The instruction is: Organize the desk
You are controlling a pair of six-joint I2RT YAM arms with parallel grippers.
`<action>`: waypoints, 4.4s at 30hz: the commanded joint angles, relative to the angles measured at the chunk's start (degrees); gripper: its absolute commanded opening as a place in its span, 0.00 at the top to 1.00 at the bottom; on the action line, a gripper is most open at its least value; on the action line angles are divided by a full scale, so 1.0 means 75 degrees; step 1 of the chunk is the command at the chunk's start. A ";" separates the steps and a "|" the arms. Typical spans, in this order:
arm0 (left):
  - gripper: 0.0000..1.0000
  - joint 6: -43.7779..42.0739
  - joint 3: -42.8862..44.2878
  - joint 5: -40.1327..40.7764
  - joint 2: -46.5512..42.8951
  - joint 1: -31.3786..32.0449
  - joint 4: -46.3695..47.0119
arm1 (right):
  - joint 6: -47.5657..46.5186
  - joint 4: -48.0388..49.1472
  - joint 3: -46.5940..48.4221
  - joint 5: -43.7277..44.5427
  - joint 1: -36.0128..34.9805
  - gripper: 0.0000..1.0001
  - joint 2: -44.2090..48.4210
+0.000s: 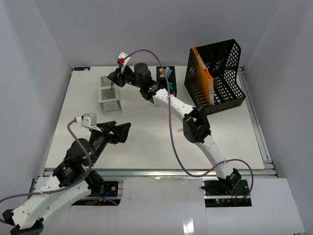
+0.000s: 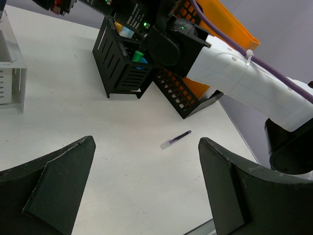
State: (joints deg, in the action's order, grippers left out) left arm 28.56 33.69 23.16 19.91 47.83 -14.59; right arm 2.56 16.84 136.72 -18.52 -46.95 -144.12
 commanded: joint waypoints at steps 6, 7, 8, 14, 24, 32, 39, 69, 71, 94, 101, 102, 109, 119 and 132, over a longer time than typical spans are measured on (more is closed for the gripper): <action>0.02 0.0237 -0.0166 -0.0080 -0.0184 0.0003 -0.0105 | -0.0541 0.0497 -0.0772 0.0022 -0.0163 0.61 0.0087; 0.02 0.0289 -0.0236 -0.0041 -0.0223 0.0009 -0.0105 | -0.0638 0.0481 -0.0822 0.0042 -0.0163 0.51 0.0124; 0.02 0.0403 -0.0298 0.0029 -0.0258 0.0009 -0.0105 | -0.0675 0.0455 -0.0867 0.0034 -0.0163 0.39 0.0186; 0.02 0.0655 -0.0615 -0.0153 -0.0365 0.0009 0.0243 | -0.1158 -0.0011 -0.1173 -0.0166 -0.0123 0.08 0.1023; 0.10 -0.0465 -0.0628 -0.3590 0.1920 -0.0003 0.1711 | -0.2795 -0.3141 -0.4275 -0.5799 0.1920 0.02 0.4778; 0.04 -0.2072 0.0768 -0.6006 0.6376 0.0005 0.2547 | -0.4664 -0.5319 -0.9111 -0.5444 0.4434 0.03 0.8754; 0.02 -0.3982 0.2873 -0.6322 0.9442 0.0042 0.2299 | -0.4611 -0.5304 -1.1781 -0.6557 0.6424 0.03 1.0837; 0.50 -0.5432 0.5992 -0.4161 1.3404 0.0732 0.2406 | -0.3951 -0.4303 -1.3397 -0.8372 0.8797 0.02 1.2436; 0.58 -0.5390 0.5942 -0.4100 1.3431 0.0747 0.2391 | -0.3950 -0.4307 -1.3402 -0.8389 0.8818 0.02 1.2423; 1.00 -0.2974 0.3577 -0.6454 1.0739 0.0837 0.1101 | -1.1225 -1.0074 -1.2688 -0.7159 0.8140 0.02 1.2098; 1.00 -0.1573 0.2011 -0.7633 0.9470 0.0829 0.2147 | -1.5631 -1.2090 -1.2612 -0.6047 0.7136 0.02 1.1845; 1.00 -0.1392 0.1944 -0.7778 0.9384 0.0822 0.2247 | -1.5536 -1.1828 -1.2631 -0.5985 0.6848 0.02 1.1984; 1.00 -0.0760 0.2305 -0.8448 0.9603 0.0809 0.2253 | -1.2103 -0.8324 -1.3319 -0.4264 0.4286 0.02 1.3124; 1.00 -0.0452 0.2961 -0.8740 0.9997 0.0716 0.2148 | -1.0819 -0.7003 -1.3758 -0.2784 0.2521 0.21 1.2637; 1.00 -0.0254 0.2670 -0.8501 0.9684 0.0630 0.2266 | -0.9915 -0.6460 -1.3774 -0.1969 0.1663 0.59 1.2354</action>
State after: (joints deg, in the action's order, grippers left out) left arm 25.81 54.21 -40.66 95.26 52.98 0.77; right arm -74.73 -33.65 32.97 -35.12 -33.64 -51.08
